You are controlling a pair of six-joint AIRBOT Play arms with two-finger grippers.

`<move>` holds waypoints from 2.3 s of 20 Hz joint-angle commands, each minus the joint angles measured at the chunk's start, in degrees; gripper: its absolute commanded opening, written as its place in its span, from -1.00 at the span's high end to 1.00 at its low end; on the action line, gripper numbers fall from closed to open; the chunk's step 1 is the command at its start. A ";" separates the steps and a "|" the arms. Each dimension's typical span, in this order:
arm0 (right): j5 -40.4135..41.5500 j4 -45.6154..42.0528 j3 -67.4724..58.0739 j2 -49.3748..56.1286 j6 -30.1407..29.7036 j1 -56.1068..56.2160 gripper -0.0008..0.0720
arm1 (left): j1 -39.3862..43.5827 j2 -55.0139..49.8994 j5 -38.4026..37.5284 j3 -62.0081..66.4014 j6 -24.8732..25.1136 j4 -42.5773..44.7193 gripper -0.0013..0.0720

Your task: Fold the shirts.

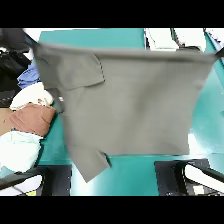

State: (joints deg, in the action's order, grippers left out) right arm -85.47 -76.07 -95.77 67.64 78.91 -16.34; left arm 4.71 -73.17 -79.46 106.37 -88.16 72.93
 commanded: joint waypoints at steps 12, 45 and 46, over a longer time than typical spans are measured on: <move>3.37 -0.68 -0.39 23.82 -1.57 2.97 0.94 | -1.16 -29.38 -2.64 -2.38 2.03 -0.68 0.90; 2.67 1.60 23.43 -4.13 -1.25 5.20 -0.23 | -0.74 32.96 22.27 -90.86 -8.59 -15.43 -0.36; 2.62 1.60 23.43 -4.13 -0.83 5.20 -0.23 | -0.74 32.96 23.87 -90.95 -7.15 -17.57 -0.35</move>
State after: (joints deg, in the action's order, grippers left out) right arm -82.28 -74.56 -72.34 63.66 77.49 -11.27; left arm 3.92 -40.62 -62.11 17.93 -97.01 59.81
